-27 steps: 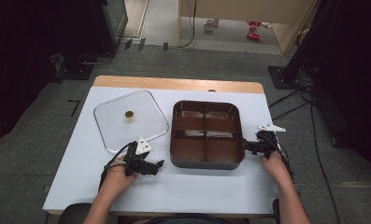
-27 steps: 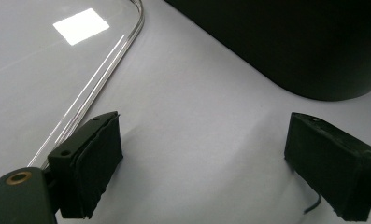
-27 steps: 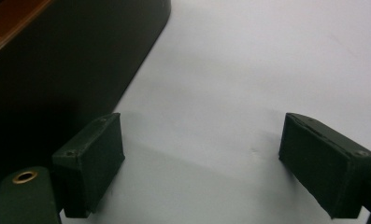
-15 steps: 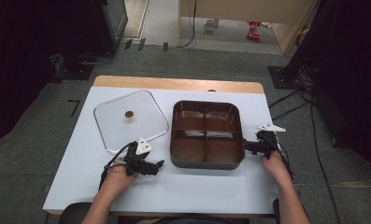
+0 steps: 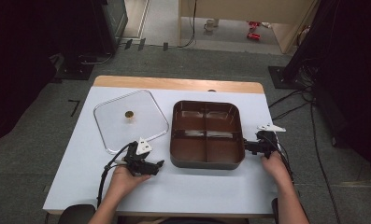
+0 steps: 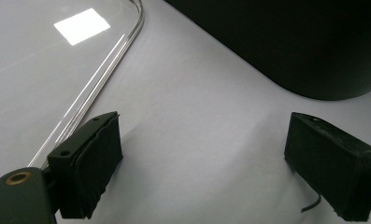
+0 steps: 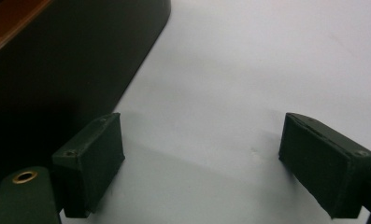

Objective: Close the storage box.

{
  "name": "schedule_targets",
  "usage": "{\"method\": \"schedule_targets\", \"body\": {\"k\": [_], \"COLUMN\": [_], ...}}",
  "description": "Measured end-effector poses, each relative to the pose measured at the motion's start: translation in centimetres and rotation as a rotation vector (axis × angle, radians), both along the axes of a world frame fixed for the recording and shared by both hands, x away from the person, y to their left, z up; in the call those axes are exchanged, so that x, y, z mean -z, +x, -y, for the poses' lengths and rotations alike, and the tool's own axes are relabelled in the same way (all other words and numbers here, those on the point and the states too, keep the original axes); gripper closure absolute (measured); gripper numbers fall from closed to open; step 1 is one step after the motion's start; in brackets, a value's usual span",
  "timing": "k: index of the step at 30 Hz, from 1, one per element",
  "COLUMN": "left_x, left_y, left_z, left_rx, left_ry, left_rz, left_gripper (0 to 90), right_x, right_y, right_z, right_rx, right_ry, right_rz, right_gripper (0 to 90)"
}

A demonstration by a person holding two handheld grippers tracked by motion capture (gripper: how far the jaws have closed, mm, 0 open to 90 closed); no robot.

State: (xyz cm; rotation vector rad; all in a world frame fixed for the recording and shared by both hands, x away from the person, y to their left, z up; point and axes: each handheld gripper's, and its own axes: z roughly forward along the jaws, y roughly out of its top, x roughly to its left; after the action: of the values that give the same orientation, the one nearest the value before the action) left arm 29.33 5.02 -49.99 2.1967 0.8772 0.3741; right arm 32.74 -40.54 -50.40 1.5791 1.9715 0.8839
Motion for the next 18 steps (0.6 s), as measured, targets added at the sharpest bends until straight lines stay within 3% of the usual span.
{"method": "schedule_targets", "body": {"k": [10, 18], "left_x": [-0.1, -1.1], "left_y": [0.0, 0.5], "left_z": [0.1, 0.8], "left_rx": [-0.011, -0.029], "left_ry": [0.008, 0.081], "left_rz": [-0.007, -0.071], "left_gripper": [11.0, 15.1], "right_x": [0.0, 0.0], "right_y": [0.0, 0.0], "right_z": [0.0, 0.0], "right_rx": [0.000, 0.000], "right_ry": [0.000, 0.000], "right_rz": [0.000, 0.000], "right_gripper": [13.4, 13.4]}}
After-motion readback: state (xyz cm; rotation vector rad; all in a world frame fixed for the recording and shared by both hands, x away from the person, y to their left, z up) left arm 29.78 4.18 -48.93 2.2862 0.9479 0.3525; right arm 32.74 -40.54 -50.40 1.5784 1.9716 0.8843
